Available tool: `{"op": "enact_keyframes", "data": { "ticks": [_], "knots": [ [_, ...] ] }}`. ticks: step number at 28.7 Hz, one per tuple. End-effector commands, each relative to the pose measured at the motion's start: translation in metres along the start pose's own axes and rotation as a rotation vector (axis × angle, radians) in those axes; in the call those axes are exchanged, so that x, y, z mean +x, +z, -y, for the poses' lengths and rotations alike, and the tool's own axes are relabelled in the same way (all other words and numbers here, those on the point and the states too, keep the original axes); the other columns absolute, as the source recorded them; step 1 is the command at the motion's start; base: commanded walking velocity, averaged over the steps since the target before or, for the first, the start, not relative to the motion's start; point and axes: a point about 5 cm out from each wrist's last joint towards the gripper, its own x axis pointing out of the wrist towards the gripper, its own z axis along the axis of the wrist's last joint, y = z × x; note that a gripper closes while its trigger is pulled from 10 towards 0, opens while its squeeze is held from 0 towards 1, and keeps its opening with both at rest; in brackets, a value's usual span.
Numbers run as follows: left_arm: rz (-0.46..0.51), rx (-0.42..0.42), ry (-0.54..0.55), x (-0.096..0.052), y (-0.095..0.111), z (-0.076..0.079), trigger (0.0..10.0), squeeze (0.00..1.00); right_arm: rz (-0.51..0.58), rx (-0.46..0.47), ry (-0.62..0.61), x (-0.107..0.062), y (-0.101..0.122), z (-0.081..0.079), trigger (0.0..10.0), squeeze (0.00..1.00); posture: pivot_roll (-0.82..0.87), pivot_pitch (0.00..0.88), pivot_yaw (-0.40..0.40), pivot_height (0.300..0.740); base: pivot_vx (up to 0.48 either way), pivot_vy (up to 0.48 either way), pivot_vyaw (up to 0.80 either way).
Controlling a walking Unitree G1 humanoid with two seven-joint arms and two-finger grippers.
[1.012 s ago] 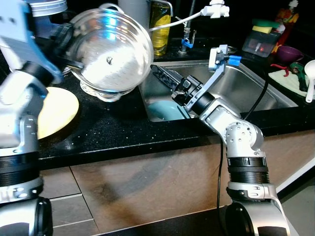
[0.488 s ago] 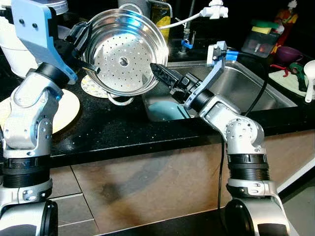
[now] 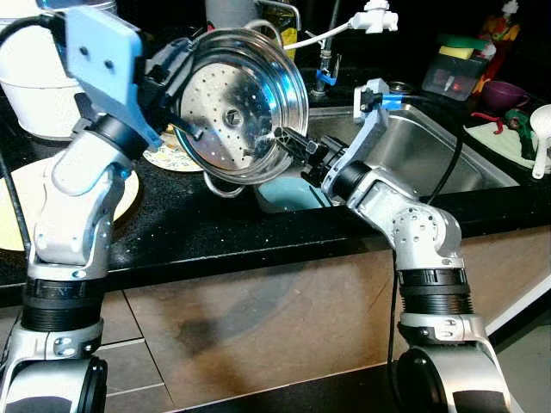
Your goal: Kitchen organization
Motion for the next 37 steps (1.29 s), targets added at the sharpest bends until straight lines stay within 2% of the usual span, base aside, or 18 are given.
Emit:
{"op": "enact_keyframes", "data": {
  "ticks": [1, 13, 14, 15, 16, 18, 21, 24, 28, 29, 30, 31, 33, 34, 35, 36, 37],
  "knots": [
    [0.027, -0.014, 0.013, 0.000, 0.005, -0.002, 0.0, 0.00, -0.009, -0.013, 0.008, -0.002, -0.001, 0.001, 0.0, 0.00, 0.02, 0.163, -0.019, 0.740, 0.000, 0.000, 0.00],
    [0.044, 0.001, 0.019, 0.001, 0.006, 0.000, 0.0, 0.00, -0.004, 0.004, -0.006, -0.003, -0.001, 0.004, 0.0, 0.00, 0.02, 0.166, -0.017, 0.740, 0.000, 0.000, 0.00],
    [0.045, 0.000, 0.031, 0.002, 0.005, 0.000, 10.0, 0.65, 0.001, 0.010, -0.009, -0.003, 0.000, 0.004, 0.0, 0.00, 0.02, 0.167, -0.017, 0.740, 0.000, 0.000, 0.00],
    [0.045, 0.000, 0.031, 0.002, 0.005, 0.000, 10.0, 0.65, 0.001, 0.010, -0.009, -0.003, 0.000, 0.004, 0.0, 0.00, 0.02, 0.167, -0.017, 0.740, 0.000, 0.000, 0.00],
    [0.050, -0.008, 0.029, 0.003, 0.005, 0.000, 10.0, 0.99, 0.004, 0.014, -0.011, -0.003, 0.000, 0.005, 0.0, 0.00, 0.02, 0.167, -0.017, 0.740, 0.000, 0.000, 0.00],
    [0.045, -0.019, 0.041, 0.003, 0.004, -0.001, 10.0, 1.00, 0.011, 0.025, -0.013, -0.003, 0.002, 0.006, 0.0, 0.00, 0.02, 0.167, -0.016, 0.740, 0.000, 0.000, 0.00],
    [0.042, -0.016, 0.053, 0.003, 0.004, -0.002, 10.0, 1.00, 0.013, 0.029, -0.013, -0.003, 0.002, 0.006, 0.0, 0.00, 0.01, 0.169, -0.014, 0.740, 0.000, 0.000, 0.00],
    [0.042, -0.017, 0.115, 0.003, 0.004, -0.010, 10.0, 1.00, 0.023, 0.041, -0.018, -0.005, 0.005, 0.009, 0.0, 0.00, 0.01, 0.169, -0.013, 0.740, 0.000, 0.000, 0.00],
    [0.040, -0.021, 0.127, 0.003, 0.003, -0.011, 10.0, 1.00, 0.026, 0.045, -0.020, -0.005, 0.006, 0.009, 0.0, 0.00, 0.01, 0.169, -0.013, 0.740, 0.000, 0.000, 0.00],
    [0.038, -0.018, 0.153, 0.003, 0.003, -0.015, 10.0, 0.03, 0.031, 0.048, -0.027, -0.006, 0.008, 0.012, 0.0, 0.00, 0.01, 0.169, -0.013, 0.740, 0.000, 0.000, 0.00],
    [0.051, -0.013, 0.213, 0.003, 0.006, -0.022, 10.0, 0.00, 0.045, 0.054, -0.044, -0.008, 0.012, 0.016, 0.0, 0.00, 0.01, 0.171, -0.011, 0.740, 0.000, 0.000, 0.00],
    [0.051, -0.013, 0.213, 0.003, 0.006, -0.022, 10.0, 0.00, 0.045, 0.054, -0.044, -0.008, 0.012, 0.016, 0.0, 0.00, 0.01, 0.171, -0.011, 0.740, 0.000, 0.000, 0.00],
    [0.078, 0.000, 0.368, -0.001, 0.010, -0.044, 10.0, 0.00, 0.075, 0.066, -0.082, -0.013, 0.022, 0.028, 0.0, 0.00, 0.01, 0.171, -0.011, 0.740, 0.000, 0.000, 0.00],
    [0.078, 0.000, 0.368, -0.001, 0.010, -0.044, 10.0, 0.00, 0.075, 0.066, -0.082, -0.013, 0.022, 0.028, 0.0, 0.00, 0.01, 0.171, -0.011, 0.740, 0.000, 0.000, 0.00],
    [0.082, 0.001, 0.419, -0.004, 0.011, -0.052, 10.0, 0.00, 0.087, 0.072, -0.097, -0.016, 0.025, 0.032, 0.0, 0.00, 0.01, 0.173, -0.009, 0.740, 0.000, 0.000, 0.00],
    [0.083, -0.021, 0.444, -0.006, 0.011, -0.057, 10.0, 0.00, 0.097, 0.073, -0.116, -0.019, 0.029, 0.038, 0.0, 0.00, 0.01, 0.173, -0.009, 0.740, 0.000, 0.000, 0.00],
    [0.098, -0.082, 0.445, -0.006, 0.010, -0.058, 10.0, 0.00, 0.103, 0.065, -0.144, -0.023, 0.033, 0.044, 0.0, 0.00, 0.01, 0.173, -0.009, 0.740, 0.000, 0.000, 0.00]
  ]
}}
